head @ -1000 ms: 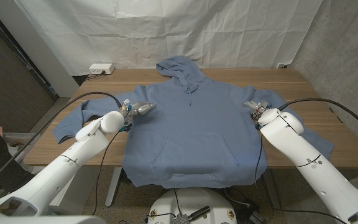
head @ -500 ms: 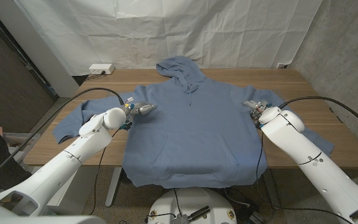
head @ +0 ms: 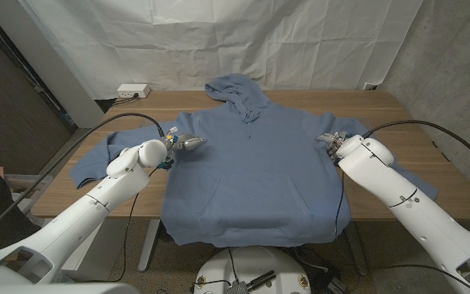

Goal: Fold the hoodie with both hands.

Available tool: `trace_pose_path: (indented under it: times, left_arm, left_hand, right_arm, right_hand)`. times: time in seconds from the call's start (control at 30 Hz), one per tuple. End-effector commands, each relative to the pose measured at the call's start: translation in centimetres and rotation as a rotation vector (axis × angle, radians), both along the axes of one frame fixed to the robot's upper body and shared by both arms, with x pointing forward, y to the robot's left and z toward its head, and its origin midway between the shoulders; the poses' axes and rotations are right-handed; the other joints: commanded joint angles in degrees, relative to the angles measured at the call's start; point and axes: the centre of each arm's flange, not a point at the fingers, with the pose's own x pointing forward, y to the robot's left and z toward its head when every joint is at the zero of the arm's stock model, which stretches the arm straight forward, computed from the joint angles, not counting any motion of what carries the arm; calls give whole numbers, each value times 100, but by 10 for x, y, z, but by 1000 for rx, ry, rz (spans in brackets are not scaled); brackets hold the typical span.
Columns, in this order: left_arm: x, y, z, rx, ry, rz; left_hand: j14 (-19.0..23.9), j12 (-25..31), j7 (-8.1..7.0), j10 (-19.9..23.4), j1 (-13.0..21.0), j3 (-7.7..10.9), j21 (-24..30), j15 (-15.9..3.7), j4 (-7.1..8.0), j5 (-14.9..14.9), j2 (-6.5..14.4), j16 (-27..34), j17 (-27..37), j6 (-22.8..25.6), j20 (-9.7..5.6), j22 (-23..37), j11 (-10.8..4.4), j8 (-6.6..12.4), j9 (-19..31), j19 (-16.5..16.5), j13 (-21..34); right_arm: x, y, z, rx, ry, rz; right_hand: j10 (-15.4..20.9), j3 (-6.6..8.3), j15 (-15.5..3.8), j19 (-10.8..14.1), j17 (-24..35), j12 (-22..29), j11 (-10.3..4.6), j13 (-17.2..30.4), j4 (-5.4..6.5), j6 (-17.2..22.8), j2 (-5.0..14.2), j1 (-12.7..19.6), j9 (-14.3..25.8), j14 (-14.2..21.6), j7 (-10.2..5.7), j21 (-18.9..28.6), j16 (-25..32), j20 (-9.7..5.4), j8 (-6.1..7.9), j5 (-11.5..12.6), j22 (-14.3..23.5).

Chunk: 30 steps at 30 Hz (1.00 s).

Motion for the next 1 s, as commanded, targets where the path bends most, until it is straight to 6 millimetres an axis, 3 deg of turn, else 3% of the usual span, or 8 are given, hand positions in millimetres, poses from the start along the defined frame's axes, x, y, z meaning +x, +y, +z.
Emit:
trace_pose_path:
  times: [0.03, 0.2, 0.3, 0.43, 0.5, 0.67, 0.8, 1.0]
  left_arm:
    - [3, 3, -1, -12, 6, 0]
    - [5, 3, 0, -17, 4, -4]
    - [5, 3, 0, -21, 2, -6]
    - [5, 4, 0, -26, -1, -8]
    - [4, 5, 1, -30, -2, -8]
    - [3, 6, 0, -34, 3, -10]
    - [3, 6, 0, -36, 6, -10]
    - [4, 7, 0, -36, 1, -8]
  left_hand:
    - [-6, 29, 22, -4, -34, -38, 42, 44, -7, 32, 430, 18, 20, -24, 34, 37, 25, -25, 30, -14, 18]
    - [-17, 22, 24, -12, -35, -54, 37, 41, -5, 35, 438, 13, 21, -32, 32, 39, 22, -30, 30, -23, 18]
    - [-23, 19, 23, -14, -35, -63, 35, 38, -5, 37, 442, 11, 21, -35, 31, 40, 25, -31, 30, -27, 18]
    - [-25, 13, 28, -16, -34, -84, 29, 43, -4, 43, 454, 11, 21, -39, 29, 41, 22, -33, 30, -38, 18]
    - [-25, 12, 20, -15, -34, -91, 28, 35, -4, 44, 457, 11, 22, -39, 24, 42, 25, -33, 30, -39, 18]
    - [-34, 2, 24, -30, -32, -108, 27, 46, -4, 49, 468, 8, 22, -56, 31, 43, 25, -40, 30, -39, 18]
    - [-37, -3, 23, -37, -31, -120, 26, 46, -4, 52, 476, 7, 22, -66, 30, 44, 28, -43, 30, -38, 18]
    - [-65, -16, 32, -59, -29, -144, 20, 55, -4, 59, 489, -2, 22, -91, 23, 45, 24, -51, 30, -48, 19]
  right_arm:
    - [8, 5, 3, -70, 34, -23]
    - [9, 10, 4, -141, 24, -71]
    - [9, 14, 3, -185, 17, -112]
    - [12, 16, -1, -188, 25, -137]
    - [12, 18, -3, -205, 6, -163]
    - [7, 24, -2, -244, -87, -244]
    - [1, 26, -1, -251, -185, -290]
    - [-1, 26, -2, -250, -226, -293]
  right_hand:
    - [199, 18, -145, 235, 165, 82, -22, 41, -55, 178, -58, 365, 22, 276, -21, 151, 209, -82, 25, 57, 76]
    - [697, -45, -434, 313, 695, 383, -197, 230, -38, 444, -192, 1099, 51, 745, -143, 396, 789, -134, 41, 137, 257]
    - [1003, -243, -549, 314, 1327, 731, -311, 482, 14, 687, -304, 1518, 133, 925, -228, 650, 1334, -148, 71, 182, 471]
    - [1108, -377, -683, 295, 1916, 997, -456, 707, 19, 868, -336, 1892, 226, 938, -282, 885, 1780, -166, 113, 251, 683]
    - [1166, -545, -713, 251, 2451, 1229, -498, 908, 85, 981, -355, 2087, 305, 926, -321, 1106, 2187, -180, 130, 298, 887]
    - [1497, -665, -849, 261, 3020, 1755, -648, 1294, 49, 1479, -187, 2637, 460, 1135, -400, 1548, 2765, -278, 296, 358, 1241]
    - [2027, -720, -1084, 343, 3427, 2510, -791, 1902, 75, 2289, 195, 3359, 729, 1465, -488, 2056, 3301, -426, 642, 295, 1420]
    - [2225, -763, -1151, 587, 3658, 2859, -841, 2245, 82, 2581, 328, 3644, 896, 1734, -449, 2392, 3586, -545, 814, 216, 1445]
